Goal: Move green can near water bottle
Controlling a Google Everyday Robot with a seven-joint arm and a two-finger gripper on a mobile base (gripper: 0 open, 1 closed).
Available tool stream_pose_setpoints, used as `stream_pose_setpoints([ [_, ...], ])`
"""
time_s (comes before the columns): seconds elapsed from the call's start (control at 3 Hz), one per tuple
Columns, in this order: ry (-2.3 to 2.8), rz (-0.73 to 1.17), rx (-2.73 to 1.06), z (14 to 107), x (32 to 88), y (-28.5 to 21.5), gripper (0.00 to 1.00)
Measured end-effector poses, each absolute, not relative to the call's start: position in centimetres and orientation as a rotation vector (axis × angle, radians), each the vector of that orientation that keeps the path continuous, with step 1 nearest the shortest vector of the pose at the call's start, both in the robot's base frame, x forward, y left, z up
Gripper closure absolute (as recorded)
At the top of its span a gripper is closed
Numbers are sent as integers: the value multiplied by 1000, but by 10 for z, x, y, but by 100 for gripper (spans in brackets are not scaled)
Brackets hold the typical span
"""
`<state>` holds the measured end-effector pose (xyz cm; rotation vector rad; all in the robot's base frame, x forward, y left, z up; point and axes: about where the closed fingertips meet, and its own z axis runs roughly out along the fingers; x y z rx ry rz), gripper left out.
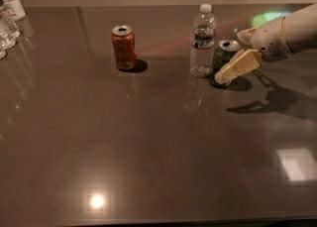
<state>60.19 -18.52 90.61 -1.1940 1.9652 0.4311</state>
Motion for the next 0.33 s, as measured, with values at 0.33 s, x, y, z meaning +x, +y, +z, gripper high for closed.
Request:
stream_pose_setpoints([
  [0.33, 1965, 431, -1194, 906, 602, -185, 0],
])
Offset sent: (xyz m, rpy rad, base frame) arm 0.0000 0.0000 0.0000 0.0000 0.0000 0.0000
